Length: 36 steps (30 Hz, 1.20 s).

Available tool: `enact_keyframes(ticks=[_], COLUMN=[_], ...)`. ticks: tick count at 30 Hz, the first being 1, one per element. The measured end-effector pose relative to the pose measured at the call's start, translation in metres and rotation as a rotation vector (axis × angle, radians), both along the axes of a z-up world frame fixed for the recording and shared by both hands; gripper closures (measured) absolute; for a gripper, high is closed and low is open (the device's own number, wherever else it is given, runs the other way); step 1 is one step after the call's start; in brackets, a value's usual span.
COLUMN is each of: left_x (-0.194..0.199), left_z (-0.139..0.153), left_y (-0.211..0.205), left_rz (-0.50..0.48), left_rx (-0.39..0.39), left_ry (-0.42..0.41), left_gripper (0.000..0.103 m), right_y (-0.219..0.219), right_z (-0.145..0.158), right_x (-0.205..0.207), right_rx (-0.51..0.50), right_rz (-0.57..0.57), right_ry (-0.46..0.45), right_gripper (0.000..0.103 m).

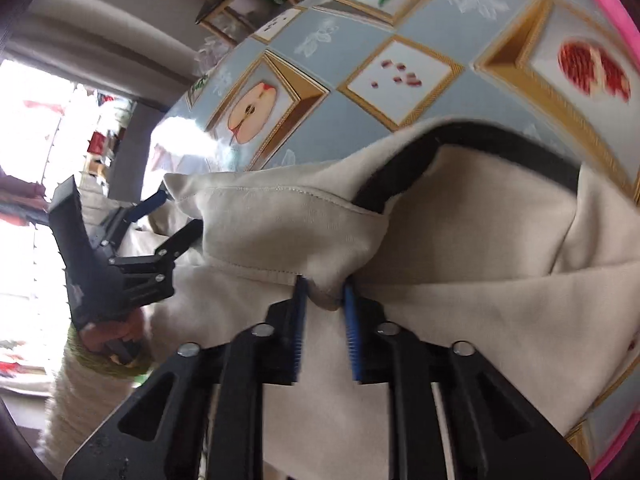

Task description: Fold large clothes

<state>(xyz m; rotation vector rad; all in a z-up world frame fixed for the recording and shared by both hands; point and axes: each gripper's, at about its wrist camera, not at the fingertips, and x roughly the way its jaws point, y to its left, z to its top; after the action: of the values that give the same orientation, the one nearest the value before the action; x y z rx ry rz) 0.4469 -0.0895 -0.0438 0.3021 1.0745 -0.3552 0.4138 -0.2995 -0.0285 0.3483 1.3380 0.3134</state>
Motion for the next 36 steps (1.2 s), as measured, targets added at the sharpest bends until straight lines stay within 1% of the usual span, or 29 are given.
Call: enact_keyframes(ticks=[2,3,6,7,8,10,11,12,13,15,17,18,20,22,23,24,25,26,28,29,30,31,33,34,36], left_x=[-0.001,-0.001,-0.003,-0.003,-0.003,-0.003,-0.003,-0.003,-0.003,-0.004,-0.005,-0.005,-0.006,-0.007,-0.008,-0.009,-0.008,-0.007,-0.004,-0.002,0.000,0.001,0.000,-0.002,-0.005], left_z=[0.000,0.000,-0.001,-0.001,0.000,0.000,0.000,0.000,0.000,0.000,0.001,0.001,0.001,0.002,0.002,0.002,0.001,0.001,0.001,0.003,0.007,0.013,0.030,0.037,0.044], left_y=[-0.001,-0.002,-0.007,-0.008,-0.008,-0.007,-0.006,-0.006,-0.005,-0.006,-0.007,-0.009,-0.013,-0.017,-0.019,-0.019,-0.018,-0.015,-0.008,-0.003,0.004,0.012,0.027,0.030,0.028], left_rz=[-0.008,-0.011,-0.022,-0.027,-0.032,-0.039,-0.038,-0.038,-0.039,-0.044,-0.057,-0.063,-0.073,-0.085,-0.093,-0.096,-0.095,-0.091,-0.074,-0.061,-0.036,-0.014,0.031,0.043,0.027], left_rx=[-0.004,-0.004,0.022,0.030,0.033,0.033,0.029,0.027,0.025,0.031,0.044,0.052,0.078,0.118,0.129,0.131,0.124,0.109,0.086,0.077,0.059,0.016,-0.099,-0.141,-0.225], left_ry=[0.002,0.002,-0.014,-0.020,-0.022,-0.022,-0.019,-0.017,-0.018,-0.025,-0.041,-0.050,-0.072,-0.113,-0.128,-0.135,-0.137,-0.130,-0.118,-0.115,-0.115,-0.116,-0.133,-0.138,-0.116], left_gripper=[0.009,0.009,0.009,0.009,0.009,0.009,0.009,0.009,0.009,0.009,0.009,0.009,0.009,0.009,0.009,0.009,0.009,0.009,0.009,0.009,0.009,0.010,0.016,0.020,0.029], right_y=[0.010,0.009,0.016,0.019,0.020,0.018,0.017,0.015,0.014,0.012,0.012,0.014,0.025,0.049,0.056,0.068,0.086,0.091,0.097,0.097,0.097,0.095,0.096,0.097,0.098], right_z=[0.011,0.013,0.000,-0.003,-0.003,-0.003,-0.001,0.004,0.013,0.034,0.056,0.066,0.075,0.065,0.059,0.046,0.033,0.019,0.000,0.000,0.000,0.000,-0.001,-0.001,-0.001], right_x=[0.005,0.009,0.019,0.018,0.015,0.010,0.006,0.001,-0.004,-0.016,-0.020,-0.020,-0.016,-0.007,-0.005,-0.001,0.009,0.013,0.015,0.014,0.014,0.015,0.016,0.017,0.017], right_rx=[-0.126,-0.173,-0.245,-0.261,-0.273,-0.278,-0.287,-0.309,-0.340,-0.386,-0.349,-0.304,-0.211,-0.181,-0.167,-0.150,-0.144,-0.153,-0.195,-0.192,-0.190,-0.181,-0.180,-0.185,-0.190], right_rz=[0.038,0.057,0.096,0.115,0.133,0.123,0.113,0.106,0.096,0.065,0.041,0.033,0.059,0.104,0.134,0.162,0.175,0.189,0.195,0.190,0.194,0.185,0.185,0.186,0.179], right_ry=[-0.065,-0.086,-0.073,-0.086,-0.094,-0.073,-0.064,-0.075,-0.105,-0.178,-0.242,-0.275,-0.319,-0.333,-0.327,-0.307,-0.283,-0.251,-0.205,-0.223,-0.222,-0.213,-0.212,-0.216,-0.220], right_gripper=[0.091,0.091,0.091,0.091,0.090,0.089,0.083,0.076,0.073,0.064,0.062,0.062,0.062,0.066,0.069,0.073,0.076,0.079,0.079,0.079,0.079,0.079,0.079,0.079,0.079])
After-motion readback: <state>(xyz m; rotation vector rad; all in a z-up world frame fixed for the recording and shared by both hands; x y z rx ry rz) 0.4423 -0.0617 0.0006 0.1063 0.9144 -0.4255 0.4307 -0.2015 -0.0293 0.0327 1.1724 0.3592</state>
